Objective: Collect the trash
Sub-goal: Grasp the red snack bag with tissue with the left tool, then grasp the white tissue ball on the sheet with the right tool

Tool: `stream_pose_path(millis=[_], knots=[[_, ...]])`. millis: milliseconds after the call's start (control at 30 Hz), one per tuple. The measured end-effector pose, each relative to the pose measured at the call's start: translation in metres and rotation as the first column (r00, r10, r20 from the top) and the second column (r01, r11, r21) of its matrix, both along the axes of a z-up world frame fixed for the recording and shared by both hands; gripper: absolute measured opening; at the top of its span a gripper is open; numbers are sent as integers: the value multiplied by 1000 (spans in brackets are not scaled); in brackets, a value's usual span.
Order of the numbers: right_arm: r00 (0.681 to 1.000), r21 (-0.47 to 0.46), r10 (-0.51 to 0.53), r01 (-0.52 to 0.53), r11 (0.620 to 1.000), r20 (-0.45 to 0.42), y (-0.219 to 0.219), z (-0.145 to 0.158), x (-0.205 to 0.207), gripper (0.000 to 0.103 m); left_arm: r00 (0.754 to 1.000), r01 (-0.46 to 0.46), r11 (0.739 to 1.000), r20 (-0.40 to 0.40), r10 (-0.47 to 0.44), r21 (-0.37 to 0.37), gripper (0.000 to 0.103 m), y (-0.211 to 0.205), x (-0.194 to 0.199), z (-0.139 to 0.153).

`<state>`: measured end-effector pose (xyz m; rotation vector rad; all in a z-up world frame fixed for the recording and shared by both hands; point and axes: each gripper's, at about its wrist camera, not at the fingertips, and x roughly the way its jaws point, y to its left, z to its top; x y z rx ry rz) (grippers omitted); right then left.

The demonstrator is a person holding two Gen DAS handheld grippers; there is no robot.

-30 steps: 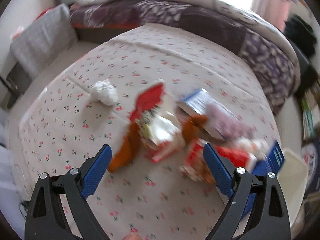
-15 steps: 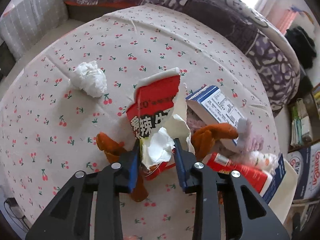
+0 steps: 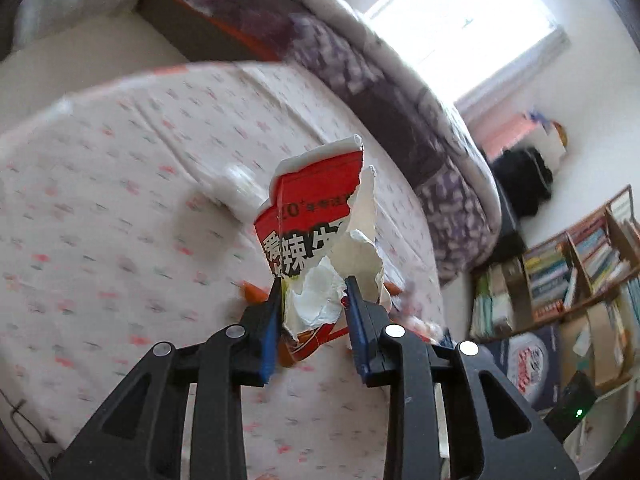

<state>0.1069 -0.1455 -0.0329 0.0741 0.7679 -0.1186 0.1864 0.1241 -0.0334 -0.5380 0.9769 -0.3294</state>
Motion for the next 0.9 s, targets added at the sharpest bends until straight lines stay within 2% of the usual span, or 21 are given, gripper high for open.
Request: stream_pose_path(millis=[133,233,333,467,567,733,767,833,867,900], knots=[[995,-22,101,-101,995,-20,45,-1,34,96,996,-80,991,53,75,107,30,37,-13,5],[986,-47,159,-161,986,-43,82,-4,59,96,989,-135,967,83,119,215,30,58,-23,2],[969,-47,228,-233,971,-93,121,-13,92,96,986,-161,951,95,140,264,30,77,-31,-5],[951,-6,281,-284,959,-127,152,-28,127,96,985,-167,938,91,146,302,30,96,-41,-17],[935,-13,316,-322,947,-158,175,-40,152,93,987,-154,934,86,133,322,30,103,-48,-26],[920,8,313,-321,947,-237,187,-60,181,91,989,-150,940,59,139,306,30,114,-55,-40],[915,24,307,-311,950,-262,187,-65,186,86,988,-152,942,52,143,298,30,115,-55,-42],[905,60,301,-297,953,-301,187,-75,193,65,987,-158,945,48,150,287,30,118,-56,-45],[895,106,308,-289,952,-323,185,-79,196,42,987,-160,946,46,154,282,30,119,-57,-46],[891,144,309,-276,951,-333,182,-80,196,38,987,-164,947,45,157,278,30,120,-57,-47]])
